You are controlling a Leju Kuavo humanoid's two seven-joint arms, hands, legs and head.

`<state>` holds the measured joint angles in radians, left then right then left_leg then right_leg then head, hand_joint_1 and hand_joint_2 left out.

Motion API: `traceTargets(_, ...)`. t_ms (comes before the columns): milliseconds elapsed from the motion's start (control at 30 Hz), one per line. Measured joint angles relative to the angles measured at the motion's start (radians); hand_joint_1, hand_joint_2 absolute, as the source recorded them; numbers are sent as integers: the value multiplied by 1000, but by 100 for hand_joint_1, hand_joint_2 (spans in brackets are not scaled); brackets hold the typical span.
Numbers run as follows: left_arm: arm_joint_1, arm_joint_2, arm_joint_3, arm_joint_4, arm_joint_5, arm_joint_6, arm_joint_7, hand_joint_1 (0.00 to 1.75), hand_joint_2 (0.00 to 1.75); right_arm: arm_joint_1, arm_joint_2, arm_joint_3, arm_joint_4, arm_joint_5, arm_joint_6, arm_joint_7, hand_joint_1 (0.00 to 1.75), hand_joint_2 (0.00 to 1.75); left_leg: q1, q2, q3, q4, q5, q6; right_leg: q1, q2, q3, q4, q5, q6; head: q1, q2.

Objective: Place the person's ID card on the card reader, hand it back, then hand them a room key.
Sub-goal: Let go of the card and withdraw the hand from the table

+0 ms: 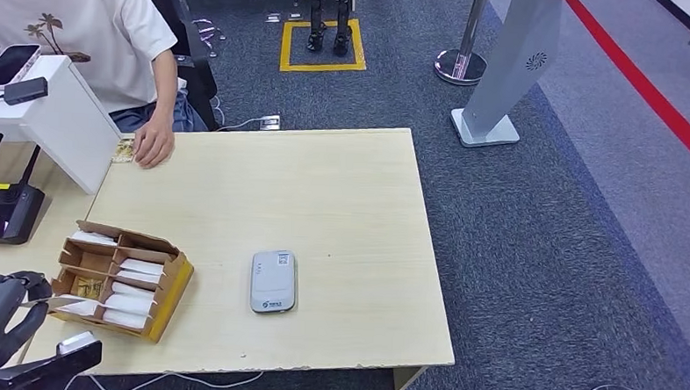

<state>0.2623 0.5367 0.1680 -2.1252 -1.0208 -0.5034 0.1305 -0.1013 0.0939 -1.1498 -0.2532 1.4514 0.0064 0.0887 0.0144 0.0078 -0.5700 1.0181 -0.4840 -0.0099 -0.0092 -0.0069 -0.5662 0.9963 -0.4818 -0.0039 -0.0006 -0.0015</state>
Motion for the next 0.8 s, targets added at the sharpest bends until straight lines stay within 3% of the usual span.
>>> traceTargets(167,-13,-6,-1,1,-23,42,-2,175,175,0,5,0,2,11,0,4,0,0,0,0,0,0,0,0,0,0,0,0,0,0,0,0)
traceTargets(367,-82,-66,-9,30,-132,135,-23,175,175,-1,12,1,3,15,2,14,0,0,0,-1,0,0,0,0,0,-1,0,0,0,0,0,0)
traceTargets(467,-171,-158,-21,86,-240,239,-36,175,175,-3,17,6,3,31,5,15,0,0,-1,-4,1,0,1,1,0,-5,1,-1,0,0,0,0)
traceTargets(600,-349,-297,-26,209,-303,347,-50,175,175,-9,29,26,3,65,6,7,0,0,-1,-6,0,1,4,1,-1,-7,2,-1,2,1,1,0)
traceTargets(800,-614,-464,27,369,-196,357,-85,175,175,-12,38,57,4,89,14,3,0,0,-1,-6,0,1,5,0,-1,-6,2,-1,4,0,1,0)
